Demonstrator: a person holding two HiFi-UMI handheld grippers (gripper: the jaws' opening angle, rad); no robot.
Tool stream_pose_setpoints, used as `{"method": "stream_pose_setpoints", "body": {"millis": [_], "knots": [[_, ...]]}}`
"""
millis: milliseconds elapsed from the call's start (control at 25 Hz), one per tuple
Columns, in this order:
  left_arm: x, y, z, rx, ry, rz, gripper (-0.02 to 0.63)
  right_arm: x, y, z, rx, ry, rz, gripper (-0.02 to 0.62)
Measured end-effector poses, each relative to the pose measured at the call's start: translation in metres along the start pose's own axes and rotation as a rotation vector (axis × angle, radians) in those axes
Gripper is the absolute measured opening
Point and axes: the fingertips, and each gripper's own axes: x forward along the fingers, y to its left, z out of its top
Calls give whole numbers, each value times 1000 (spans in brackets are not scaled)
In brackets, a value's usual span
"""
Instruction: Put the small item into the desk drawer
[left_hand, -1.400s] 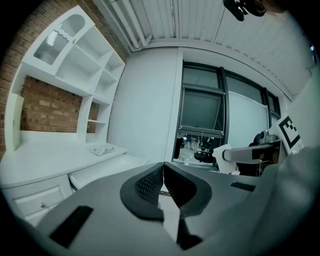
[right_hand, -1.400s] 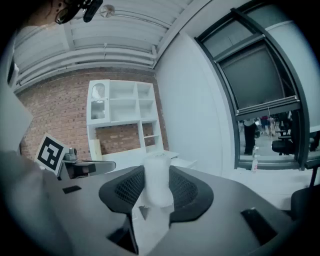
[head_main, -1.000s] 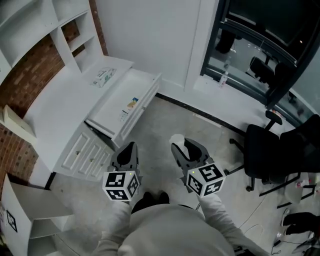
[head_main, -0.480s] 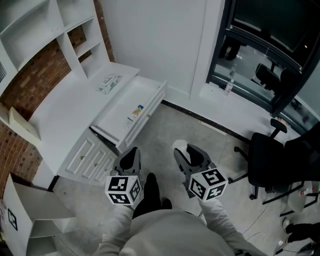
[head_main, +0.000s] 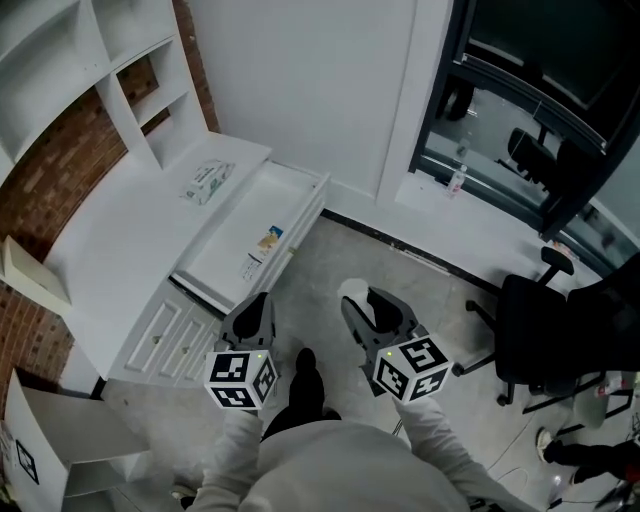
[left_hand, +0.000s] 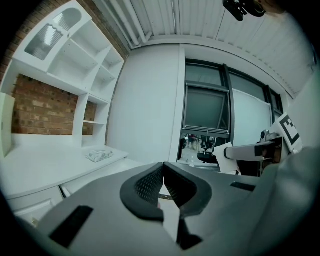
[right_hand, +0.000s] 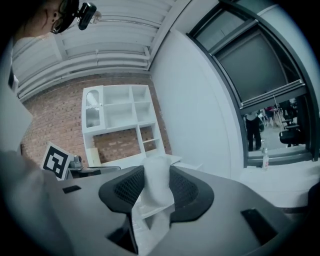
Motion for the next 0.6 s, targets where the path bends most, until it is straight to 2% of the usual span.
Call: {"method": "stream_pose_setpoints", "body": {"millis": [600], "knots": [[118, 78, 31, -13, 14, -25, 20, 126, -47, 34, 22, 14, -37, 181]]}}
